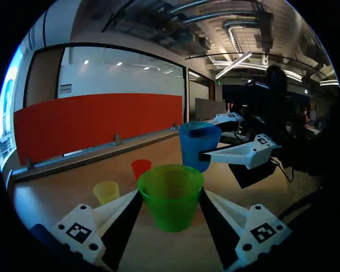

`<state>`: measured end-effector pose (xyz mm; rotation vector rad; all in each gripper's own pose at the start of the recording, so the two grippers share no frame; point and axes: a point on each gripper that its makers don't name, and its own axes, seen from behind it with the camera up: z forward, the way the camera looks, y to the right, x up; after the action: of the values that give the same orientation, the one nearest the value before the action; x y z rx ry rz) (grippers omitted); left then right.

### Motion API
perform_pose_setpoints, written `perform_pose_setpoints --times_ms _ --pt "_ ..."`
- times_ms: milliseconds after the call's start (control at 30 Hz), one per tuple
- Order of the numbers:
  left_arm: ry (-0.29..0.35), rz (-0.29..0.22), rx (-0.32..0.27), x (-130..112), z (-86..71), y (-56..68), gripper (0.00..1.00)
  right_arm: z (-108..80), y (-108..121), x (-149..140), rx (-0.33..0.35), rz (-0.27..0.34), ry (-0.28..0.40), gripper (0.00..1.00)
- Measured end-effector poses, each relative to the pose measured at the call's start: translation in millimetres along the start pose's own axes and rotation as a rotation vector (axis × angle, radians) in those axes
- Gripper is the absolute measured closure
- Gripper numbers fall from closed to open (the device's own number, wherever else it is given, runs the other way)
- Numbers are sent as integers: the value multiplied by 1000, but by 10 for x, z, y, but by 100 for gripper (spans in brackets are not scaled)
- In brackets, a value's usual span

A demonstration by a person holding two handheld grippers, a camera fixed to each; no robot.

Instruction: Pour water

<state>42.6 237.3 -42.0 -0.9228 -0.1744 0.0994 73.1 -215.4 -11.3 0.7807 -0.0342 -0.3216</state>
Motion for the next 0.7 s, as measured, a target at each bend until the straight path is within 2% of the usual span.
perform_pose_setpoints --times_ms 700 --pt "-11 19 -22 -32 22 109 15 221 23 154 36 -298 -31 12"
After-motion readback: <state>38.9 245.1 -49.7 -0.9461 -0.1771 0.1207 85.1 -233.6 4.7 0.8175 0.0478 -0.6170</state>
